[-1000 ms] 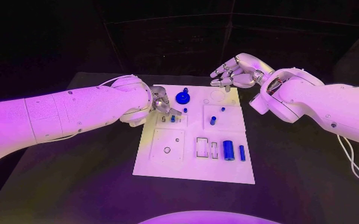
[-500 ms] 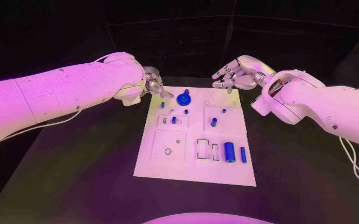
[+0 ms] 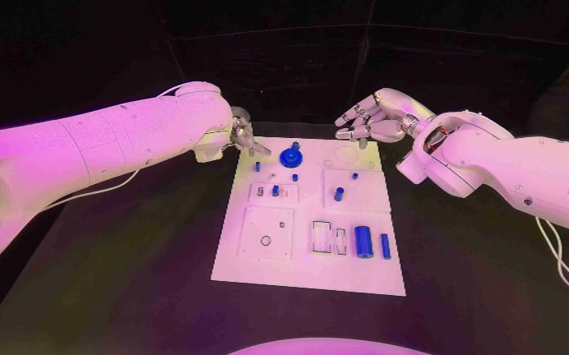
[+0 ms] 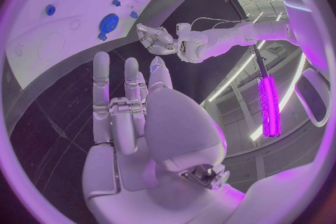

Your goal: Assemble the parts on the task board

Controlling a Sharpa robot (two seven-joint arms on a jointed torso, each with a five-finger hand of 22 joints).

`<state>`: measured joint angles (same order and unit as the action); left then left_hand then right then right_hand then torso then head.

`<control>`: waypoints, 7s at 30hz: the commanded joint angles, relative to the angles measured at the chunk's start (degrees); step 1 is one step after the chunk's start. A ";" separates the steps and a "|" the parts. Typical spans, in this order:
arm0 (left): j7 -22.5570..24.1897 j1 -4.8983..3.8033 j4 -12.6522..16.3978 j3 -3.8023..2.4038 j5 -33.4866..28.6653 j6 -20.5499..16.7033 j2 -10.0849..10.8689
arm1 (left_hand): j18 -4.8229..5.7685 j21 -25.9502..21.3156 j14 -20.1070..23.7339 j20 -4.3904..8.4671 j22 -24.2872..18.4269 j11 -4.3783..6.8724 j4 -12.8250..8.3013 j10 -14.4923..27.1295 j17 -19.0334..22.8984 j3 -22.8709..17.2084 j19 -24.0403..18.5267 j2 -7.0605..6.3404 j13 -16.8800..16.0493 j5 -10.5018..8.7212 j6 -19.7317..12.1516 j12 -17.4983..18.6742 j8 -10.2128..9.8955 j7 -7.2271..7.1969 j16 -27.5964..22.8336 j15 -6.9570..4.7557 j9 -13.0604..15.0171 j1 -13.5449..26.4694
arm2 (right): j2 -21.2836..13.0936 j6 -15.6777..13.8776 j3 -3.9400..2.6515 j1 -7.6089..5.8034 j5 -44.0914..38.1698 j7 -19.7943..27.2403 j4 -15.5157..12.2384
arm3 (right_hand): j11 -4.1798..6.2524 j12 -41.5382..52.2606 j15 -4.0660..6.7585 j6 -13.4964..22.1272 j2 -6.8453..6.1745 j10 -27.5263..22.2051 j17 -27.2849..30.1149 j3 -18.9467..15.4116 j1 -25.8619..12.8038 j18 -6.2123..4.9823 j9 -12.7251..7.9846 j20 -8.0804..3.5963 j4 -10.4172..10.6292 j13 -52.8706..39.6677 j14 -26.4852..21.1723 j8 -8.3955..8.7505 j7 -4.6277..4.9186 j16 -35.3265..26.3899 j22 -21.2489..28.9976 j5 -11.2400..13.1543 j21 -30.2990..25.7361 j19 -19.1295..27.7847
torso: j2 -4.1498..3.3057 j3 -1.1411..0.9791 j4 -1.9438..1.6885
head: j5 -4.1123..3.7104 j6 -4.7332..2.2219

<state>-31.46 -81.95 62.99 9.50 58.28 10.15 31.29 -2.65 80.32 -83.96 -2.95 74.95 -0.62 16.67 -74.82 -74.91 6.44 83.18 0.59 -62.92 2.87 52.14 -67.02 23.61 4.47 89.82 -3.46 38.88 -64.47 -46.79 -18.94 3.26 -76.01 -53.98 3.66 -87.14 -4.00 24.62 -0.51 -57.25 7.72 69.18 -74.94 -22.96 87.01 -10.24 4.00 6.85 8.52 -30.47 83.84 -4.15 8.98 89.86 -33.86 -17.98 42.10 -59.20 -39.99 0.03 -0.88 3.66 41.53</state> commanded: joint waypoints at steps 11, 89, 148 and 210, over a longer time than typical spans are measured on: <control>1.79 0.80 -3.91 0.26 3.14 3.75 -1.98 | -0.58 0.29 -6.04 0.26 1.29 0.71 -0.02 -0.25 -15.09 1.77 0.40 0.66 -0.39 -0.14 1.20 -0.75 1.43 -0.42 0.18 -0.17 0.32 0.87 | 0.39 -0.39 -0.04 -0.09 -0.58 0.08 0.26 | 0.03 0.25 -0.22 0.33 0.05 -0.17 -15.06 0.04 0.75 -0.21 0.08 0.05 -0.24 -0.01 6.16 -0.10 -0.09 0.14 -0.07 -0.31 -0.23 -0.21 | 0.08 -0.02 -0.10 | 0.30 0.41; 1.70 2.06 1.89 0.09 -6.29 -6.11 2.34 | -0.60 -0.21 -6.04 1.45 1.46 2.06 -11.66 -0.50 -15.09 -10.82 0.33 9.24 0.40 -0.15 -1.17 -0.16 6.99 -1.84 0.18 -1.25 3.69 -16.31 | 0.94 -0.04 -0.03 -0.09 -0.39 -0.22 0.84 | -0.04 0.24 -0.24 0.35 0.59 -0.08 -15.06 -0.17 0.82 -0.18 0.09 0.01 0.11 0.06 6.16 -0.13 -0.03 0.14 -0.11 -0.03 -0.26 -0.36 | 0.19 -0.14 -0.34 | 1.00 1.04; 1.37 5.22 18.97 1.22 10.50 -10.11 9.28 | -0.48 0.01 -6.04 1.66 2.00 2.41 -11.77 -0.15 -15.09 -13.88 0.61 5.65 2.82 -0.20 -0.93 1.76 8.89 -2.26 0.18 -1.49 5.32 -13.94 | 0.91 0.07 -0.01 -0.08 -1.05 -0.75 0.96 | -0.08 0.44 -0.27 0.47 1.16 0.18 -15.06 -0.41 0.52 -0.17 0.07 0.02 0.68 -0.02 6.16 -0.10 0.01 0.14 -0.15 0.64 -0.26 -0.52 | 0.18 -0.15 -0.25 | 1.61 1.72; -0.35 5.54 20.78 2.22 10.14 -8.26 9.71 | -0.45 0.10 -6.04 1.75 2.18 2.47 -10.86 -0.97 -15.09 -13.32 0.72 4.76 1.92 -0.21 -0.09 0.95 9.47 -2.37 0.18 -1.56 5.61 -12.01 | 0.90 0.46 0.00 -0.07 -1.11 -0.71 1.30 | -0.12 0.46 -0.33 0.54 1.06 0.07 -15.06 -0.79 0.23 -0.15 0.07 0.06 0.98 -0.06 6.16 -0.09 0.04 0.14 -0.15 0.73 -0.32 -0.52 | 0.13 -0.16 -0.19 | 1.88 1.90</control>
<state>-31.59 -76.59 83.68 11.54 68.62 0.59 41.16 -2.65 80.11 -83.95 -1.43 74.91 1.82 6.43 -75.27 -74.91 -5.92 83.88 5.65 -60.95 2.37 50.92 -65.86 32.90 2.86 89.82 -4.69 43.55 -76.62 -45.92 -18.65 3.29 -75.98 -54.96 2.69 -85.77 -3.99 24.83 -0.51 -57.25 8.40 69.19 -74.91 -23.63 87.23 -10.23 4.00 6.85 9.19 -30.46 83.84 -4.15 8.98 89.86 -33.93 -17.47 42.10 -59.19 -39.84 -0.12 -1.08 5.54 43.43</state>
